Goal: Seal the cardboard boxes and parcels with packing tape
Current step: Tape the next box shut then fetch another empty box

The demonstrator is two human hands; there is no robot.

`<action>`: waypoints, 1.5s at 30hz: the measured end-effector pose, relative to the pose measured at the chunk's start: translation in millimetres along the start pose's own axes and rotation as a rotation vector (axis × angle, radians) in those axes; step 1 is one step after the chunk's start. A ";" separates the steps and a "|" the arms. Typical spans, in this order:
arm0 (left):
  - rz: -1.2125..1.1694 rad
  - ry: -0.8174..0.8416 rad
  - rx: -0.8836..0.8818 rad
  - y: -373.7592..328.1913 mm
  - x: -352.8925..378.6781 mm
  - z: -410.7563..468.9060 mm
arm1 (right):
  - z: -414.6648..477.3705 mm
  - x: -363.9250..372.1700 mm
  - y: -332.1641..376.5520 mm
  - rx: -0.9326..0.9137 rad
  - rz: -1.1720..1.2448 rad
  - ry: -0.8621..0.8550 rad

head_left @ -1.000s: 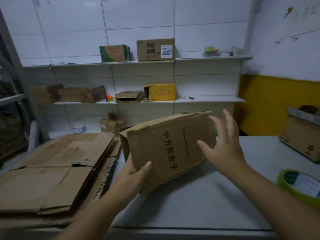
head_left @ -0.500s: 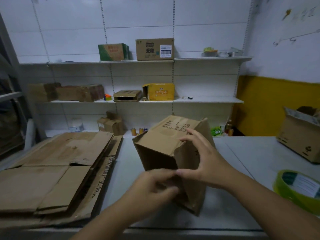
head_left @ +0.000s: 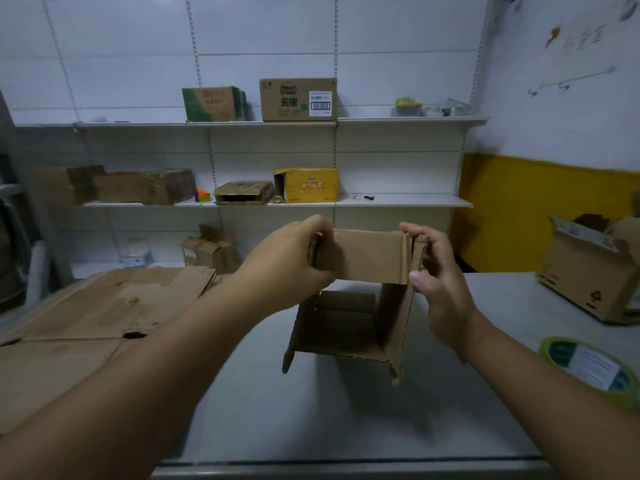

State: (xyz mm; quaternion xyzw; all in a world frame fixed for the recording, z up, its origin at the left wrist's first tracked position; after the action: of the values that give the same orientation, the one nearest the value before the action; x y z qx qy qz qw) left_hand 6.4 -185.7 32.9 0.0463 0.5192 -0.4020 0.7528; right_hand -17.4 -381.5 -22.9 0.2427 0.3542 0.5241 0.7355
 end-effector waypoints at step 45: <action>-0.802 -0.105 -0.391 50.6 69.9 -27.1 | 8.6 9.0 14.8 0.531 0.006 -0.178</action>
State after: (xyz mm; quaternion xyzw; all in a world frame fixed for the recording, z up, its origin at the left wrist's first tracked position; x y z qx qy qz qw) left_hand 28.9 -177.4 -54.3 -0.3222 0.5234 -0.5581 0.5575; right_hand -17.8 -368.0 -9.1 0.4731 0.4122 0.3920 0.6728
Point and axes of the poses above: each hand's wrist, its own z-axis towards the middle knuckle, its own x-axis out of the palm, y = z × x, the point moved 5 cm from there along z, towards the middle knuckle, and after that the axes turned 5 degrees about x, right-handed, at the moved point
